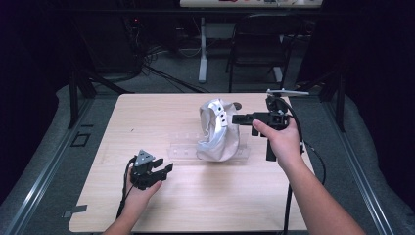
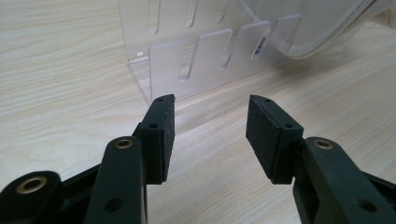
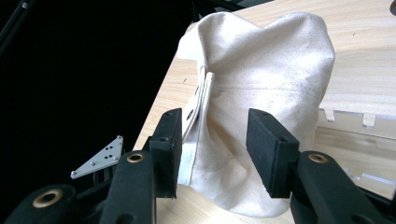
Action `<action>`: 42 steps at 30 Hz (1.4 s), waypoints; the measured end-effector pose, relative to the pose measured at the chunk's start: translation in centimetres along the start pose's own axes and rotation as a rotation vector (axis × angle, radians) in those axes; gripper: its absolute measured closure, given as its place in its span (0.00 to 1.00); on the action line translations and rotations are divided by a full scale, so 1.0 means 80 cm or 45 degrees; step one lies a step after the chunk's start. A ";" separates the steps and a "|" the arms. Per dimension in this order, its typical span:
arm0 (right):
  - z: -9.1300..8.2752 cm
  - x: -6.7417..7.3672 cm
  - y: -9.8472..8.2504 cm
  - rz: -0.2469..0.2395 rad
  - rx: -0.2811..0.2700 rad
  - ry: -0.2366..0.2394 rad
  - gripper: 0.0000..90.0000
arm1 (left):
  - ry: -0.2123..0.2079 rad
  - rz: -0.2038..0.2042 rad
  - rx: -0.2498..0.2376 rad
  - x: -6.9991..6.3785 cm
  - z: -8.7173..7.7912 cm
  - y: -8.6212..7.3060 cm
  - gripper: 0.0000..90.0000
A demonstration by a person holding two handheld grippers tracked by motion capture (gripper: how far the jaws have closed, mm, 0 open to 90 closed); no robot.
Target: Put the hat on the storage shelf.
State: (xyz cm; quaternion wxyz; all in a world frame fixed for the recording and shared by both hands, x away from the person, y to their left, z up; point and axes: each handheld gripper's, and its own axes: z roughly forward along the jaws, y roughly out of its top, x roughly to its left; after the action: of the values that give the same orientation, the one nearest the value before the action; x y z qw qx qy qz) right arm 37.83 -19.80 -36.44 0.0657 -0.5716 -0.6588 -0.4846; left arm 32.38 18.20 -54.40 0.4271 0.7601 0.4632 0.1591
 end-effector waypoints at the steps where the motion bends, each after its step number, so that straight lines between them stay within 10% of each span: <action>1: 0.000 -0.001 -0.002 0.001 0.001 0.007 0.62 | 0.000 0.000 0.003 0.000 0.000 0.000 0.58; 13: 0.003 -0.006 -0.042 -0.120 -0.009 -0.020 0.62 | 0.006 -0.007 0.020 0.002 0.001 -0.003 0.59; 42: -0.020 -0.033 -0.117 -0.106 -0.135 0.015 0.59 | 0.004 0.003 0.037 0.001 0.005 -0.007 0.58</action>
State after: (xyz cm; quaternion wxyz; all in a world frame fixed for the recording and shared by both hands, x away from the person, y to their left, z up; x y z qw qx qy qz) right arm 30.32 -21.62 -42.59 0.0193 -0.5436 -0.6550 -0.5245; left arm 32.38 18.19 -55.05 0.4150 0.7666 0.4652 0.1539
